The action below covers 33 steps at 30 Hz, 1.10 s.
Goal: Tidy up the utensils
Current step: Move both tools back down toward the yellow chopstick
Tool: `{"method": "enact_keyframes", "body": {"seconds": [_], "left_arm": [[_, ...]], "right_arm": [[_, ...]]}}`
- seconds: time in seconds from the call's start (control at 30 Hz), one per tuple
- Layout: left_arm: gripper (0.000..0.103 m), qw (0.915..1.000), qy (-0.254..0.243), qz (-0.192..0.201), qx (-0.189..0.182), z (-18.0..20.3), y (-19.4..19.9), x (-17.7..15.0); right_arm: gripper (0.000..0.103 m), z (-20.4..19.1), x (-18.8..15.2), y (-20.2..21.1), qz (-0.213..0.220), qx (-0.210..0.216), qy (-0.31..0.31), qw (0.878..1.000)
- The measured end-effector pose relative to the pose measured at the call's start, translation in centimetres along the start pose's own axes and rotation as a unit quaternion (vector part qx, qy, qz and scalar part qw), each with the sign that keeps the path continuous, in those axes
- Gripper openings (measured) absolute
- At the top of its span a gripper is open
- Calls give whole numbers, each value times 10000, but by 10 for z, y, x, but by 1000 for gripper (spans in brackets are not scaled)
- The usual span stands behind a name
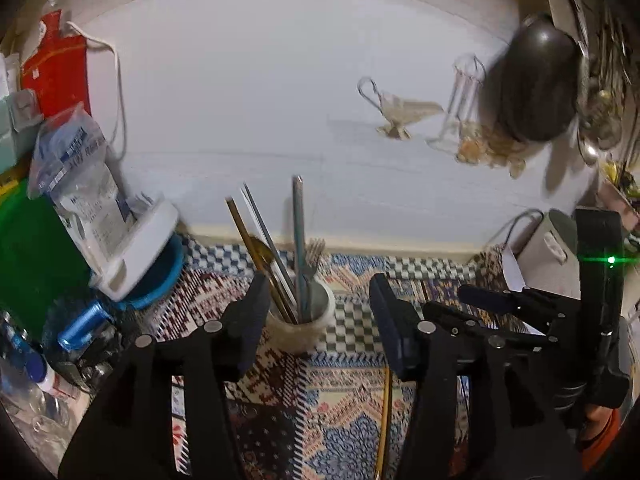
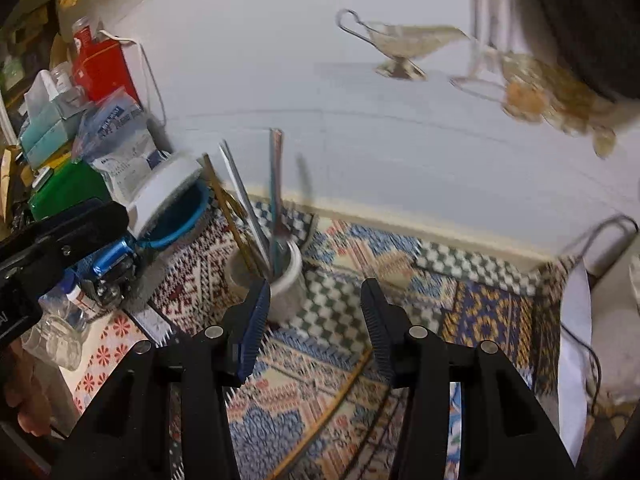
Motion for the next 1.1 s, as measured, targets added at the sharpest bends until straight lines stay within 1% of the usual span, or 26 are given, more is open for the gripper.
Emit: {"method": "enact_keyframes", "body": {"seconds": [0.13,0.27,0.33,0.43,0.5,0.57,0.77,0.87,0.93,1.1], "left_arm": [[51,9991,-93,-408,-25,8,-25,-20],[51,9962,-139,-856,-15,13,-55,-40],[51,9938,-174,-1102,14,14,-71,-52],[51,9900,-233,-1387,76,16,-90,-68],[51,9869,-207,-1600,100,14,-103,-81],[51,9845,-158,-1746,95,12,-111,-91],[51,9791,-54,-2026,166,1,-122,-115],[51,9780,27,-2079,186,-6,-122,-122],[51,9774,98,-2102,181,-10,-123,-126],[51,9760,200,-2156,236,-18,-125,-132]], "right_arm": [[44,16,-27,-13,-302,-64,-255,9992],[44,34,-56,-40,-792,-88,-549,9953],[44,42,-71,-57,-1088,-52,-708,9915],[44,48,-88,-79,-1422,-121,-880,9858],[44,52,-96,-95,-1620,-17,-1040,9813],[44,52,-100,-104,-1718,60,-1111,9788],[44,37,-105,-127,-1881,-121,-884,9781],[44,32,-110,-136,-2002,-173,-822,9762],[44,29,-113,-136,-1949,-242,-781,9774],[44,22,-113,-136,-1977,-174,-760,9772]]}}
Point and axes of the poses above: each gripper's, at about its wrist camera, not at the fingertips, and y roughly against the way its jaws point, z to its right, x to its top, the point moved 2 cm from there along -y, roughly the way its jaws point, and after that the axes turned 15 degrees about -z, right-handed, at the moved point
